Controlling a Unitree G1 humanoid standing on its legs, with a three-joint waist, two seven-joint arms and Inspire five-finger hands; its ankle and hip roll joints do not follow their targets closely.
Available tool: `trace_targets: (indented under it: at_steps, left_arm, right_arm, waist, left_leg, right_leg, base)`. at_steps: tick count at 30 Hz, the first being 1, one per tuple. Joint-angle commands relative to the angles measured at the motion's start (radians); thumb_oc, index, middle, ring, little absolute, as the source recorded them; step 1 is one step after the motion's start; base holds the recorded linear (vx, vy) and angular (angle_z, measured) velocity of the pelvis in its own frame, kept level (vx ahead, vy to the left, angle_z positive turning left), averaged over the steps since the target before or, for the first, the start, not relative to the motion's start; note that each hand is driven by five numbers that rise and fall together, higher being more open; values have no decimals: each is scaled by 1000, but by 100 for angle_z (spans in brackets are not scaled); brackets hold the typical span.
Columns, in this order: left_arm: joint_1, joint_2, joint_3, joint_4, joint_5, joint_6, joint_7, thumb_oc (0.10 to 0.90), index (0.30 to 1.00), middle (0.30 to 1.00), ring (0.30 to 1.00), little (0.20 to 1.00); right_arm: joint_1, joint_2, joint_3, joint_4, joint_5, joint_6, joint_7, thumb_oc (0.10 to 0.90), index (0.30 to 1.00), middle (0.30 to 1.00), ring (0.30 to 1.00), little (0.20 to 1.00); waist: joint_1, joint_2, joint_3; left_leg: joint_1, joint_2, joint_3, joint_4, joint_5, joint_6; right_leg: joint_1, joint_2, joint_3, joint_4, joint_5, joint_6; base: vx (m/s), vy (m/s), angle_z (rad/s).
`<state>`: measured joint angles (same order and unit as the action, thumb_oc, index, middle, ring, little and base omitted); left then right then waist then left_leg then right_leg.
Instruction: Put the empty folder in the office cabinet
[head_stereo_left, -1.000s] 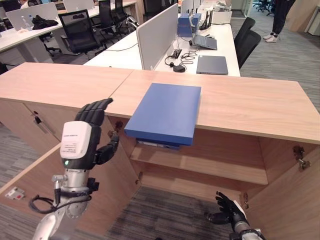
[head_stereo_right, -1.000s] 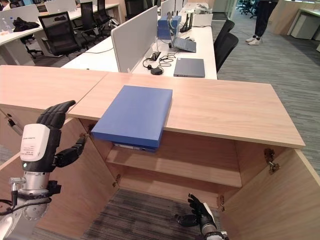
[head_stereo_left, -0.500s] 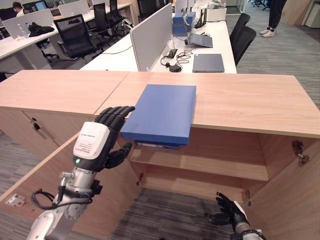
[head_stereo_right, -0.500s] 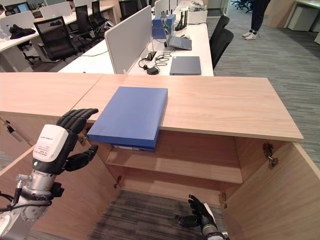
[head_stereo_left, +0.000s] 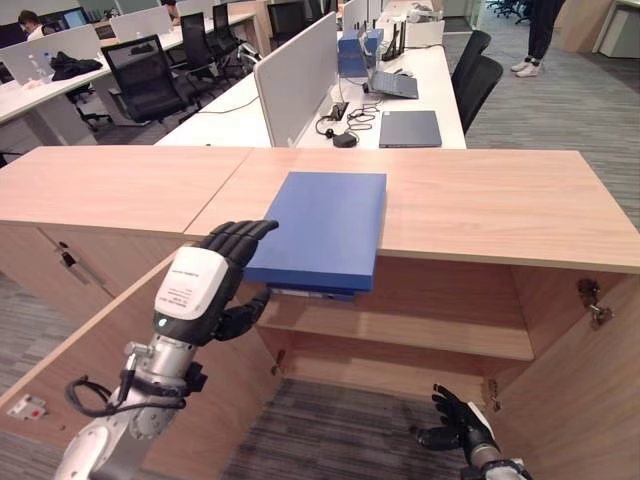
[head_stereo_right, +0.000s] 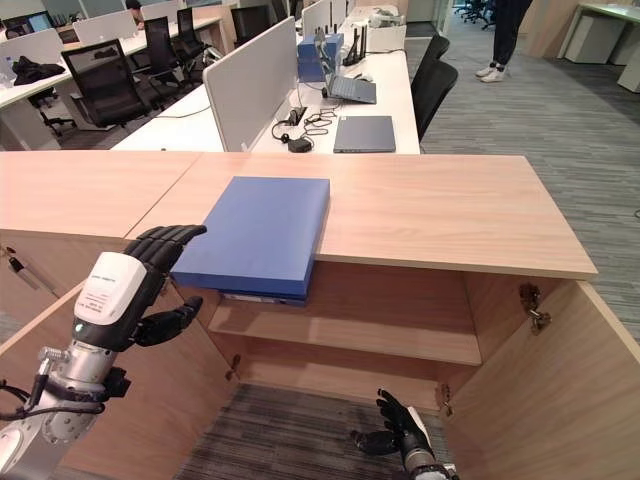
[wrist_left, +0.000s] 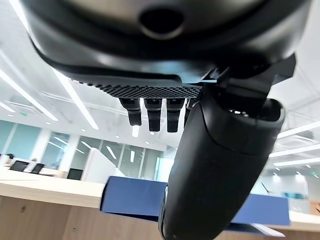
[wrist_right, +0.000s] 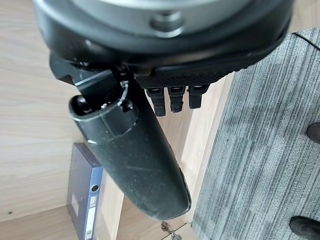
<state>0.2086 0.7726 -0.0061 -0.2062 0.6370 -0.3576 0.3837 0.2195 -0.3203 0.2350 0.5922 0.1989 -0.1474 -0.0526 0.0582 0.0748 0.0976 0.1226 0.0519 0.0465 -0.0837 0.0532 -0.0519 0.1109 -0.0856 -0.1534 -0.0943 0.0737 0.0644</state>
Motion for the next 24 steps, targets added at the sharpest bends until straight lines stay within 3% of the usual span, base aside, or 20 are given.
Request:
trace_targets:
  at_steps: [1, 11, 24]
  left_arm:
    - [-158, 75, 6, -68, 18, -22, 54, 800, 900, 900, 900, 900]
    - [-231, 158, -58, -58, 75, -27, 46, 800, 900, 900, 900, 900]
    - [-275, 171, -87, -15, 70, -12, 30, 800, 900, 900, 900, 900]
  right_arm:
    - [-83, 6, 43, -82, 7, -97, 6, 800, 900, 900, 900, 900]
    - [-76, -7, 53, -80, -3, -96, 10, 800, 900, 900, 900, 900]
    - [-54, -12, 40, -74, 1, -90, 18, 800, 900, 900, 900, 900]
  waist:
    - [-14, -43, -22]
    - [-24, -41, -26]
    - [-41, -40, -31]
  left_leg:
    - [-24, 42, -42, -4, -20, -66]
    - [-23, 47, -24, -4, -22, -70]
    - [-14, 48, -27, -4, -26, -71]
  right_leg:
    - [55, -78, -35, 7, -35, 98]
    - [46, -76, -25, 7, -32, 102]
    - [56, -71, -23, 7, -39, 97]
  base:
    - [44, -9, -5]
    - [11, -4, -2]
    - [8, -1, 0]
